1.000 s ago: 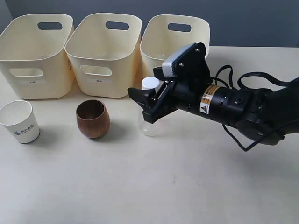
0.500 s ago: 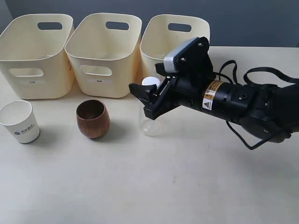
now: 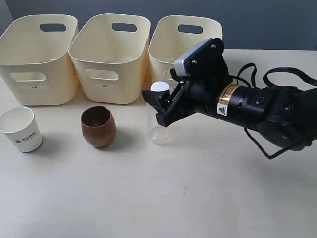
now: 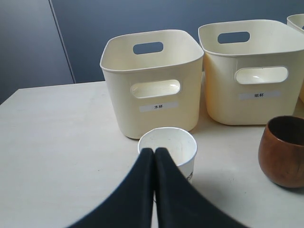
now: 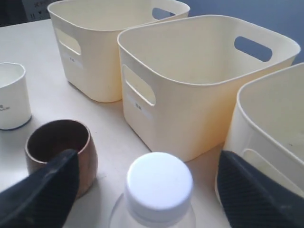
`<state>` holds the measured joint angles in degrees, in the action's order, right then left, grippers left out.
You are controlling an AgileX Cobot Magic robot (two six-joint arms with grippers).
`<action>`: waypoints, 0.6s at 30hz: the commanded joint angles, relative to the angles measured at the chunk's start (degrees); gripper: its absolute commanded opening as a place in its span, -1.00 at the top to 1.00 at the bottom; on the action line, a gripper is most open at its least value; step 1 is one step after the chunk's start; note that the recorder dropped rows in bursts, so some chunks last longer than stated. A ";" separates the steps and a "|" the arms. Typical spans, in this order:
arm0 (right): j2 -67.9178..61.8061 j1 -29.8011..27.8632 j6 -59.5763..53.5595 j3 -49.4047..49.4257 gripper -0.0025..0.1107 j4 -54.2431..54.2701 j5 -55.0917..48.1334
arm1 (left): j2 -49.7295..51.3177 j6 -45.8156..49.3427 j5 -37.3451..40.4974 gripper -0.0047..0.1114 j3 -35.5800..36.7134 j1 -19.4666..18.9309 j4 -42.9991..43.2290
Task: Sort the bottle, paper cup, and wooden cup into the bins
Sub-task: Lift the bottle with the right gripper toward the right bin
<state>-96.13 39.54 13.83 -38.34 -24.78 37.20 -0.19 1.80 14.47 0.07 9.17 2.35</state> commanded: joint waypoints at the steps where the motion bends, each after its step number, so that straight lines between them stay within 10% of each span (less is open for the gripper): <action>1: -1.61 -0.08 -4.86 -0.08 -0.38 5.82 1.53 | 0.19 -0.16 -0.80 0.92 -0.07 0.16 0.09; 18: -8.63 -0.08 -6.04 -3.92 -0.34 7.47 3.82 | 0.19 -0.16 -0.80 0.92 -0.07 0.16 0.09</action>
<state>-103.86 39.54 8.33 -41.33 -17.68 41.36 -0.19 1.80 14.47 0.07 9.17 2.35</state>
